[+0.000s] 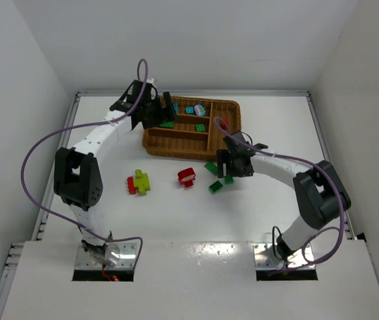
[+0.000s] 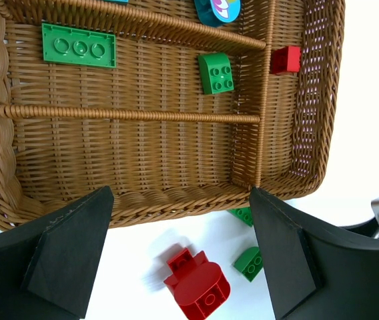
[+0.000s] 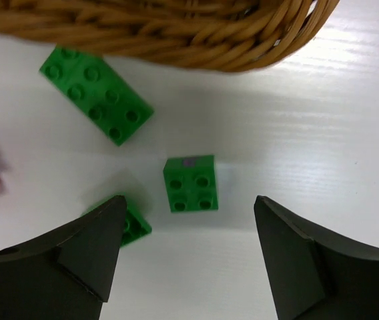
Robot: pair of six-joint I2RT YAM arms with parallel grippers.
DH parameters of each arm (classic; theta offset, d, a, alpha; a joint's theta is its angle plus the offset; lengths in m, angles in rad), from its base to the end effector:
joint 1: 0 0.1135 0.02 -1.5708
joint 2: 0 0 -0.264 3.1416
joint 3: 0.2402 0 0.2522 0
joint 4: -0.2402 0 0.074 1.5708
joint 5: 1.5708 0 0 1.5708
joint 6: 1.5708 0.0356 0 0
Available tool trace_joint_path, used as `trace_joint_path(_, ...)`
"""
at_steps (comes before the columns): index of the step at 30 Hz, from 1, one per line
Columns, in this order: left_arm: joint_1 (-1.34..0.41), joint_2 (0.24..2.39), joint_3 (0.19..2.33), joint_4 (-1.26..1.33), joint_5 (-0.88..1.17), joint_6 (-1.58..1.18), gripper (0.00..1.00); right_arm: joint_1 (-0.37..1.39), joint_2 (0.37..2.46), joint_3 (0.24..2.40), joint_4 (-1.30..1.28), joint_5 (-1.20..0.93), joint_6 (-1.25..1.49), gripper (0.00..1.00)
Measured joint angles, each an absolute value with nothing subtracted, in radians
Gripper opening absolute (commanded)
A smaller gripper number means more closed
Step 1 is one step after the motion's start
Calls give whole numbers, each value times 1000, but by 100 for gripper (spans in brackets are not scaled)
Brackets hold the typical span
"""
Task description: Sort the legos into containers by color
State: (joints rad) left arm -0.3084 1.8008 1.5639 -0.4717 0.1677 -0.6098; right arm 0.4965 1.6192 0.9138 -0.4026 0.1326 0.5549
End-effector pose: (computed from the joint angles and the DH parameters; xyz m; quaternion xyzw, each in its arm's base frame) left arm 0.3938 -0.1317 0.3004 -0.1013 0.9003 -0.2527 0.3396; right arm 0.2721 0.1421 0.1663 0.0435 0.9703 0.0591 0.2303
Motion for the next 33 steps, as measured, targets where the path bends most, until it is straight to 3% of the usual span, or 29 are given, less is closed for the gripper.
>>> trace_joint_path(2, -308, 1801, 1564, -472, 168, -610, 89, 493, 1652, 939, -406, 155, 571, 72)
trace_joint_path(7, -308, 1801, 1564, -474, 168, -610, 89, 487, 1711, 966, -406, 193, 600, 68)
trace_joint_path(10, -308, 1801, 1564, -474, 168, -607, 89, 487, 1742, 966, -408, 199, 607, 60)
trace_joint_path(13, -308, 1801, 1564, -474, 168, -606, 89, 487, 1760, 963, -404, 197, 613, 49)
trace_joint_path(14, -308, 1801, 1564, -474, 168, -606, 89, 486, 1762, 959, -400, 193, 612, 40)
trace_joint_path(18, -308, 1801, 1564, -475, 168, -606, 89, 486, 1761, 950, -389, 168, 602, 21)
trace_joint_path(25, -277, 1800, 1563, -498, 147, -599, 89, 496, 1730, 1078, -458, 167, 598, 20)
trace_joint_path(33, -194, 1725, 1439, -542, 66, -591, 89, 500, 1850, 1551, -442, 204, 602, 20)
